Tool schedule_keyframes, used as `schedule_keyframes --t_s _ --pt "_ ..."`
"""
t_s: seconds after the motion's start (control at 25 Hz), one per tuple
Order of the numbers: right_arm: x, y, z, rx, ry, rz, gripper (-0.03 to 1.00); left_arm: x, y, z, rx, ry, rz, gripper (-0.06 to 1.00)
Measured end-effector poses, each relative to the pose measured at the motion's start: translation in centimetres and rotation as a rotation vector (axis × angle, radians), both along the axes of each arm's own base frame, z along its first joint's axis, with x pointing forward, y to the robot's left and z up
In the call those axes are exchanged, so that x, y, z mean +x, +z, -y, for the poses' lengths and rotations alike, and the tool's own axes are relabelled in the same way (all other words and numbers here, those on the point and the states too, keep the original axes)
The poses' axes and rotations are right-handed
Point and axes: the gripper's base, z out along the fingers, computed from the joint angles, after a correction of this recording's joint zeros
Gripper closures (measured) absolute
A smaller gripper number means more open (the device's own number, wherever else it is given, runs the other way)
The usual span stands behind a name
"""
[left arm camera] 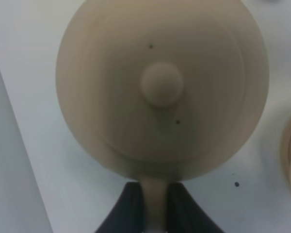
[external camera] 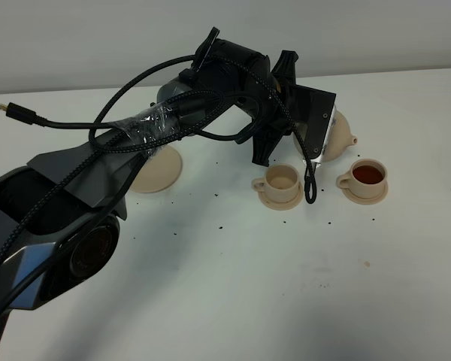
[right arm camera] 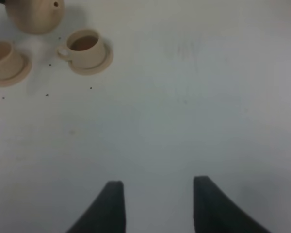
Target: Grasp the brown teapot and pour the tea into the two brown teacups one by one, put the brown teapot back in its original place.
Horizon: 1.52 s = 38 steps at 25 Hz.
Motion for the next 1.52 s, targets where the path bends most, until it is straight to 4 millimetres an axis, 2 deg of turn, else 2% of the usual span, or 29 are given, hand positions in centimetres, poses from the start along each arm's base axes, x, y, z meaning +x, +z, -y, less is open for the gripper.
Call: schedule_keyframes --t_s 0.4,0.88,1.52 --pt "0.0 0.0 0.0 0.000 0.000 0.000 0.63 -0.1 0.0 0.0 0.001 0.008 -0.010 0.82" --pt "0.0 0.0 0.0 0.000 0.000 0.000 0.63 0.9 -0.2 -2.0 -0.047 0.075 -0.092 0.82" --pt "0.0 0.0 0.0 0.000 0.000 0.000 0.63 0.8 -0.3 -2.0 -0.050 0.077 -0.113 0.82"
